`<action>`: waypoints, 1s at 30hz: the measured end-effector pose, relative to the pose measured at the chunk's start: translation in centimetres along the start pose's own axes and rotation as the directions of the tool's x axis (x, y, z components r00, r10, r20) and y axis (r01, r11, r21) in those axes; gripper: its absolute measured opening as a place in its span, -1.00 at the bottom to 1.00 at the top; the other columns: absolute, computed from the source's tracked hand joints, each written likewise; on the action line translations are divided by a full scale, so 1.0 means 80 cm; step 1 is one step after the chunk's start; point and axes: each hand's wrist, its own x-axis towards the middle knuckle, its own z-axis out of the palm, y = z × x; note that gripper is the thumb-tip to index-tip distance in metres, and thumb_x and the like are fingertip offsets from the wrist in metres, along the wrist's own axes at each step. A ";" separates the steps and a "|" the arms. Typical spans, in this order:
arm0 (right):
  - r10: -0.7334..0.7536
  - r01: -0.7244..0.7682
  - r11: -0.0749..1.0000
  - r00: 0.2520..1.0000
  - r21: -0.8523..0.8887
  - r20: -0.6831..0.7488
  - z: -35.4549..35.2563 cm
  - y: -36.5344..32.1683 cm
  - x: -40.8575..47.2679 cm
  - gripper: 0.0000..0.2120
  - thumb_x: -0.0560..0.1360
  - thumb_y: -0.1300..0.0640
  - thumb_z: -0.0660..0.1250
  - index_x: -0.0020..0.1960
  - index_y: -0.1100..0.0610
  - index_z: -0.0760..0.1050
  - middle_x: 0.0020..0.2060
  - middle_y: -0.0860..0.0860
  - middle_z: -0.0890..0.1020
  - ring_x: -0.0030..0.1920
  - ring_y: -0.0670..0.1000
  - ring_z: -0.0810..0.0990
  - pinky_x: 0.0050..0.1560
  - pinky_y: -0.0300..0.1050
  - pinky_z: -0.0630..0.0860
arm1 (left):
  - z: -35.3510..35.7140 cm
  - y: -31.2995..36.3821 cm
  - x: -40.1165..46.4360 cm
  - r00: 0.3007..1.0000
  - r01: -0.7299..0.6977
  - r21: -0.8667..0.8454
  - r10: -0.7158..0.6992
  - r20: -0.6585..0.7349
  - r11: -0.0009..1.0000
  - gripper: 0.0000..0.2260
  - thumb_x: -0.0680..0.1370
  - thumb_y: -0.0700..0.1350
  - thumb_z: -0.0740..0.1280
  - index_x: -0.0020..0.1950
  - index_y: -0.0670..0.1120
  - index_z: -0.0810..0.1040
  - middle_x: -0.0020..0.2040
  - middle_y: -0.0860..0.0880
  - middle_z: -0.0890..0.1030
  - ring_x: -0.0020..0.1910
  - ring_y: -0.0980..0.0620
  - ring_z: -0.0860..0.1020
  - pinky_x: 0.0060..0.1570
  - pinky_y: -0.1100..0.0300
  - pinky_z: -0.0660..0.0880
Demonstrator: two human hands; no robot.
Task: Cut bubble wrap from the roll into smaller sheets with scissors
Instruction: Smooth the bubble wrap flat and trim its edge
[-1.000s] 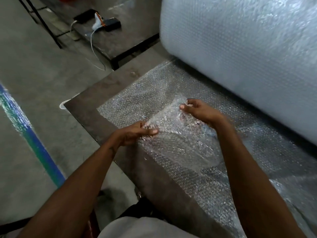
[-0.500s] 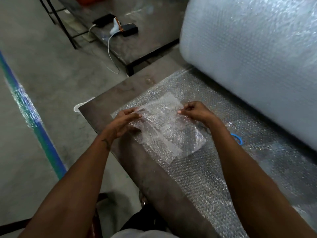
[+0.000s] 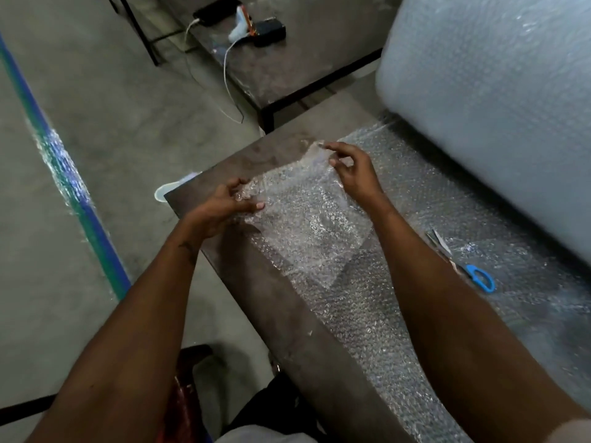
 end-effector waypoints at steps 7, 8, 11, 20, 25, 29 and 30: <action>0.240 -0.240 0.971 0.970 0.003 -0.019 0.028 0.042 -0.018 -0.49 0.60 0.43 0.26 0.45 0.04 0.57 0.33 -0.01 0.65 0.29 -0.07 0.64 0.44 -0.02 0.55 | -0.028 -0.027 0.022 0.987 -0.155 0.324 0.161 0.009 0.933 -0.28 0.39 -0.17 0.71 0.48 0.09 0.50 0.43 0.02 0.59 0.33 -0.04 0.65 0.03 0.02 0.68; 0.267 -0.269 0.960 0.963 -0.082 -0.042 0.030 0.048 -0.019 -0.48 0.59 0.42 0.26 0.44 0.00 0.56 0.28 -0.05 0.67 0.25 -0.08 0.65 0.40 0.02 0.57 | -0.025 -0.029 0.027 0.984 -0.161 0.410 0.179 -0.004 0.898 -0.27 0.39 -0.16 0.71 0.49 0.02 0.48 0.41 0.00 0.57 0.36 -0.05 0.62 0.19 0.09 0.64; 0.277 -0.300 0.870 0.954 -0.392 -0.117 0.029 0.042 -0.017 -0.52 0.63 0.29 0.30 0.48 -0.07 0.46 0.26 -0.01 0.67 0.16 0.03 0.67 0.22 0.05 0.64 | -0.016 -0.023 0.040 0.972 -0.155 0.639 0.232 -0.038 0.753 -0.25 0.38 -0.17 0.72 0.49 -0.08 0.46 0.20 -0.02 0.57 0.16 -0.01 0.60 -0.05 0.49 0.47; -0.069 0.009 0.518 0.997 -0.855 -0.032 0.027 0.020 -0.054 -0.59 0.66 0.11 0.25 0.50 0.12 0.37 0.28 0.16 0.55 0.20 0.17 0.59 0.19 0.13 0.49 | 0.015 -0.014 0.016 0.820 0.020 0.960 0.545 -0.177 0.281 -0.07 0.34 0.34 0.63 0.59 0.03 0.37 0.51 -0.23 0.38 0.48 -0.27 0.36 0.41 -0.20 0.34; 0.045 -0.022 0.474 0.999 -0.880 0.000 0.059 0.012 -0.104 -0.28 0.72 -0.12 0.11 0.74 0.15 -0.08 0.70 0.16 0.13 0.70 0.24 0.09 0.58 0.44 0.07 | 0.113 -0.025 0.010 0.689 -0.263 0.887 0.718 -0.102 0.378 -0.36 0.67 0.23 0.37 0.67 0.05 0.28 0.63 -0.06 0.32 0.59 -0.12 0.33 0.52 -0.20 0.24; 0.078 -0.116 0.534 0.993 -0.838 -0.088 0.068 0.002 -0.131 -0.15 0.64 0.07 0.23 0.72 0.24 -0.20 0.71 0.21 0.01 0.71 0.25 0.05 0.52 0.43 0.28 | 0.156 -0.046 0.038 0.790 -0.291 0.910 0.611 0.054 0.297 -0.43 0.71 -0.03 0.30 0.70 -0.03 0.22 0.64 -0.11 0.32 0.61 -0.12 0.34 0.56 -0.19 0.30; 0.083 -0.125 0.570 0.992 -0.812 -0.094 0.068 0.002 -0.135 -0.16 0.66 0.06 0.22 0.72 0.22 -0.22 0.72 0.19 -0.02 0.71 0.23 0.02 0.52 0.44 0.29 | 0.159 -0.051 0.045 0.821 -0.261 0.922 0.569 0.055 0.288 -0.42 0.73 -0.02 0.26 0.73 -0.03 0.16 0.70 -0.15 0.23 0.68 -0.15 0.24 0.62 -0.24 0.20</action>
